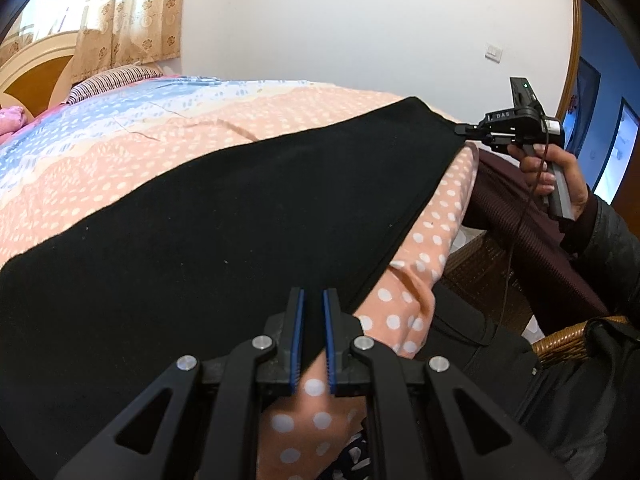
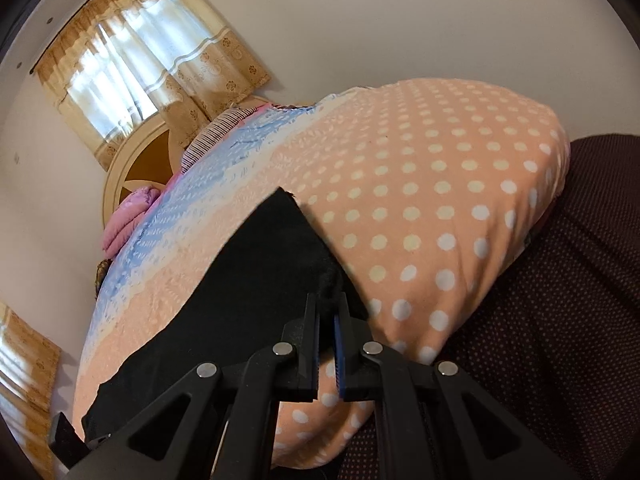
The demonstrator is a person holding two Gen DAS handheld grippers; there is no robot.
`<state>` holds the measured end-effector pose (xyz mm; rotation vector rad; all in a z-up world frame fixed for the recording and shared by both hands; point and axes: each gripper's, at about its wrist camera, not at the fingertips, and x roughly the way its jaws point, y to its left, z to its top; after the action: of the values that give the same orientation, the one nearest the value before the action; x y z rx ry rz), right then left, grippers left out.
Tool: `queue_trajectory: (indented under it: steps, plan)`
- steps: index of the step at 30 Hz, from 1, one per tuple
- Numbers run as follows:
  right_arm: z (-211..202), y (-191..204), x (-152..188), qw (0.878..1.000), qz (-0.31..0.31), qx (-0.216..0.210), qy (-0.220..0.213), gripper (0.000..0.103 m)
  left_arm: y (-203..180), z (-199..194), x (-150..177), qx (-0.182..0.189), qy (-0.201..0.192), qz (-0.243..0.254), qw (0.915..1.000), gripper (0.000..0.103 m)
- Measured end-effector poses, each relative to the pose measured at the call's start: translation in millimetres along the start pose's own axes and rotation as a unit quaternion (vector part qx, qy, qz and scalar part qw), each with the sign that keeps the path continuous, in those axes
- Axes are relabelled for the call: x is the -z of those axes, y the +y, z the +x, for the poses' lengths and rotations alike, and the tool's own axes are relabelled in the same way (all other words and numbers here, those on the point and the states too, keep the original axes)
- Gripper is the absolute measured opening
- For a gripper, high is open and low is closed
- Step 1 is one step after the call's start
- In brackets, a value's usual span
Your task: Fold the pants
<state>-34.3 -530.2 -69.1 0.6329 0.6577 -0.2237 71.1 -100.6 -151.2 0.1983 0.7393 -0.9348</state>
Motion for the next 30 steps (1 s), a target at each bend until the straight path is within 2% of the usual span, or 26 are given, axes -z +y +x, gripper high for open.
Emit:
queue_trajectory:
  steps: [5, 6, 7, 9, 10, 12, 13, 14, 16, 18, 21, 26, 28, 30]
  plan:
    - [-0.2, 2.1, 1.2, 1.0, -0.013, 0.017, 0.004, 0.007, 1.1, -0.2, 1.7, 0.004, -0.001, -0.001, 1.0, 0.01]
    - [-1.5, 2.8, 0.8, 1.0, -0.01, 0.022, 0.001, 0.012, 1.4, -0.9, 1.8, 0.004, -0.001, -0.002, 1.0, 0.011]
    - [-5.3, 5.1, -0.3, 0.999, -0.011, 0.037, -0.01, 0.025, 1.9, -2.2, 1.4, 0.001, -0.001, -0.005, 1.0, 0.011]
    - [-18.0, 13.2, -2.0, 0.996, -0.029, 0.069, -0.043, 0.043, 2.9, -8.4, 0.9, -0.002, -0.009, -0.011, 0.9999, 0.011]
    - [-25.9, 18.8, -3.3, 0.994, -0.039, 0.075, -0.061, 0.044, 3.7, -12.6, 0.8, -0.002, -0.014, -0.013, 0.9998, 0.012]
    - [-38.8, 34.4, -3.7, 0.991, -0.06, 0.084, -0.088, 0.044, 6.1, -23.1, 0.6, -0.007, -0.03, -0.02, 0.9993, 0.018]
    - [-43.0, 45.1, -2.6, 0.99, -0.072, 0.072, -0.095, 0.044, 8.4, -28.4, 0.3, -0.014, -0.04, -0.025, 0.9988, 0.029]
    - [-44.0, 60.5, 1.2, 0.99, -0.09, 0.048, -0.095, 0.044, 10.2, -31.0, -0.8, -0.023, -0.047, -0.028, 0.9982, 0.044]
    - [-35.9, 84.8, 11.8, 0.99, -0.125, 0.006, -0.072, 0.044, 18.7, -36.8, -2.2, -0.043, -0.068, -0.043, 0.9958, 0.061]
    - [-18.3, 114.5, 31.8, 0.984, -0.17, -0.038, -0.033, 0.044, 27.2, -34.5, -2.5, -0.045, -0.065, -0.057, 0.9952, 0.061]
    - [10.2, 141.2, 63.0, 0.975, -0.211, -0.062, 0.026, 0.044, 32.6, -26.1, 3.1, -0.053, -0.05, -0.058, 0.9956, 0.061]
    - [53.1, 150.5, 112.7, 0.953, -0.264, -0.039, 0.141, 0.044, 25.4, -19.7, 14.7, -0.056, -0.035, -0.038, 0.9971, 0.061]
    - [51.4, 150.9, 123.7, 0.947, -0.29, -0.026, 0.137, 0.044, 24.2, -21.1, 17.1, -0.05, -0.034, -0.037, 0.9975, 0.061]
    - [49.3, 150.5, 125.7, 0.943, -0.296, -0.02, 0.151, 0.044, 24.6, -23.7, 19.5, -0.048, -0.037, -0.034, 0.9976, 0.061]
